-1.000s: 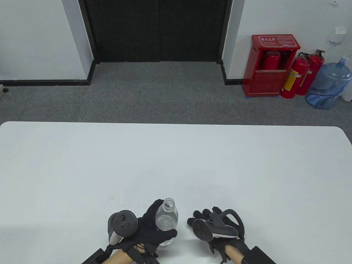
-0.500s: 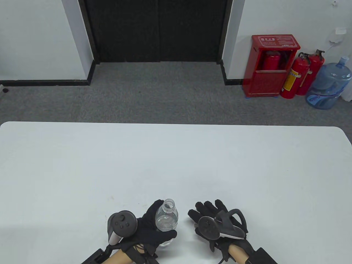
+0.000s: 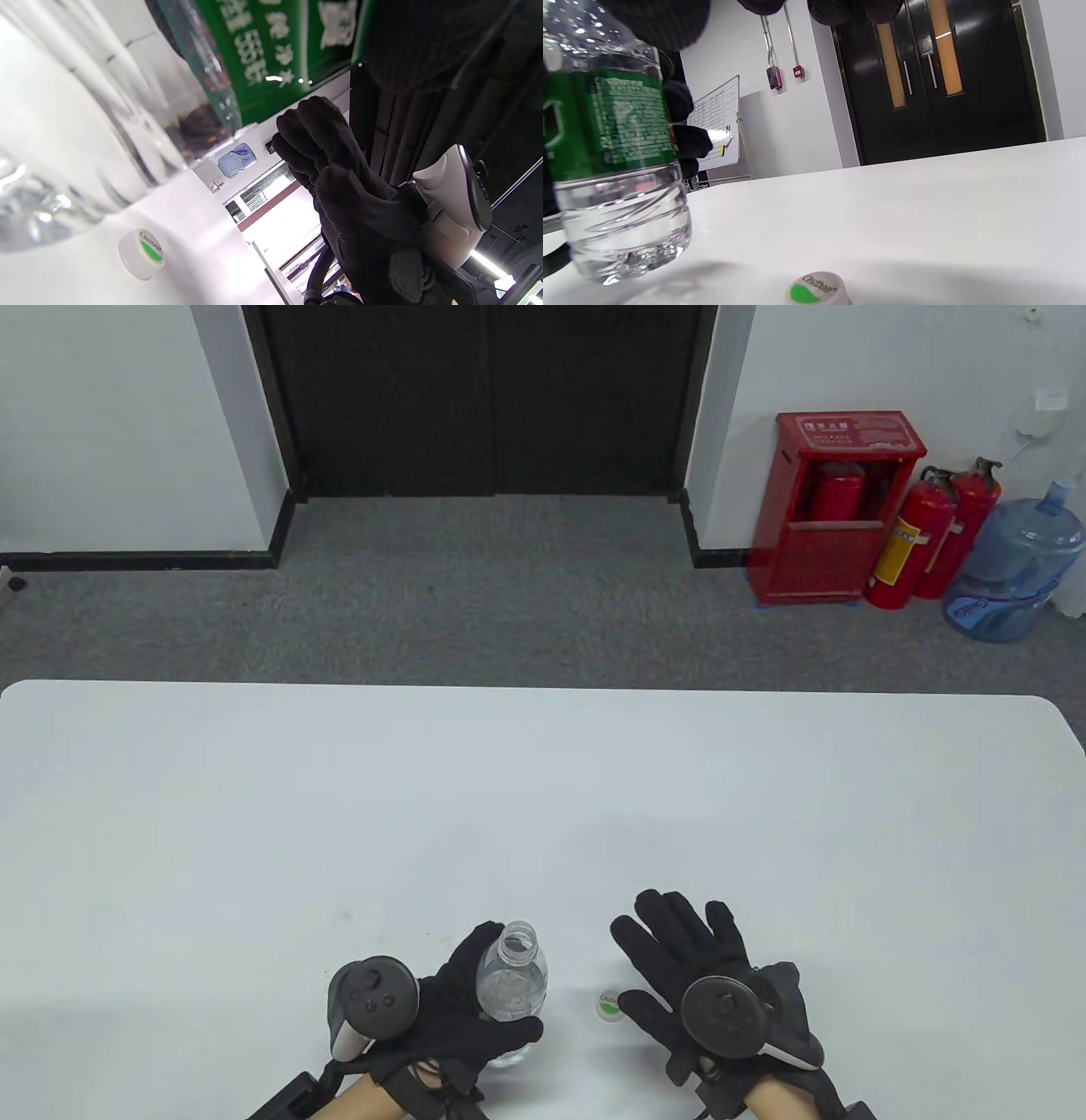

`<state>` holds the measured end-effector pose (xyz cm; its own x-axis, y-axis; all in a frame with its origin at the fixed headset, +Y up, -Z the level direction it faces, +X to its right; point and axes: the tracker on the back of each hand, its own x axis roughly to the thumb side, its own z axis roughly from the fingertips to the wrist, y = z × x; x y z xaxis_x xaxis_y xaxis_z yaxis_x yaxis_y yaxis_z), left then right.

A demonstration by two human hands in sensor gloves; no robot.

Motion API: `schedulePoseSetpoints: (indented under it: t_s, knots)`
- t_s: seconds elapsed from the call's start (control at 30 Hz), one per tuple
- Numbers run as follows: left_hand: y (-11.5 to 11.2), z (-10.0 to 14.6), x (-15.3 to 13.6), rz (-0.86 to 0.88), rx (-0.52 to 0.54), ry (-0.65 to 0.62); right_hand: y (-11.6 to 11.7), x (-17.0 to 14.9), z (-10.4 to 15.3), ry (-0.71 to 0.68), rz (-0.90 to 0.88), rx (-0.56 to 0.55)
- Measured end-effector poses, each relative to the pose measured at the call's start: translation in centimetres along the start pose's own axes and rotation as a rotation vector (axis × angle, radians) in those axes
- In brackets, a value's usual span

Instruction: Open mineral water bottle cap

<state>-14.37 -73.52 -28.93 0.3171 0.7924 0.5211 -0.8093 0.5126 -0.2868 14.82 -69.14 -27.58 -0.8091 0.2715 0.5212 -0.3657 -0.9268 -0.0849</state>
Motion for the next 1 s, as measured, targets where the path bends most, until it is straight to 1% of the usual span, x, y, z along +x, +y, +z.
schedulePoseSetpoints:
  t_s: [0.37,0.43,0.57,0.63,0.77,0.9,1.0]
  knots:
    - [-0.3,0.0,-0.2,-0.014,-0.018,0.008,0.2,0.0,0.0,-0.008,-0.009,0.021]
    - [-0.4,0.0,-0.2,-0.011,-0.011,0.027,0.3,0.0,0.0,-0.009,-0.004,0.024]
    - [0.0,-0.9,0.5,-0.050,-0.015,0.009,0.4,0.0,-0.1,-0.004,-0.017,0.029]
    - [0.4,-1.7,0.4,-0.032,-0.010,0.035,0.4,0.0,-0.3,0.000,-0.020,0.031]
    - [1.3,-4.3,-1.0,0.008,0.016,0.099,0.3,0.1,-0.4,-0.006,-0.023,0.028]
    - [2.0,-7.5,-3.3,0.001,0.061,0.133,0.4,0.3,-0.3,-0.011,-0.014,0.038]
    - [2.0,-9.2,-4.9,0.076,0.102,0.191,0.4,0.3,-0.4,-0.004,-0.003,0.049]
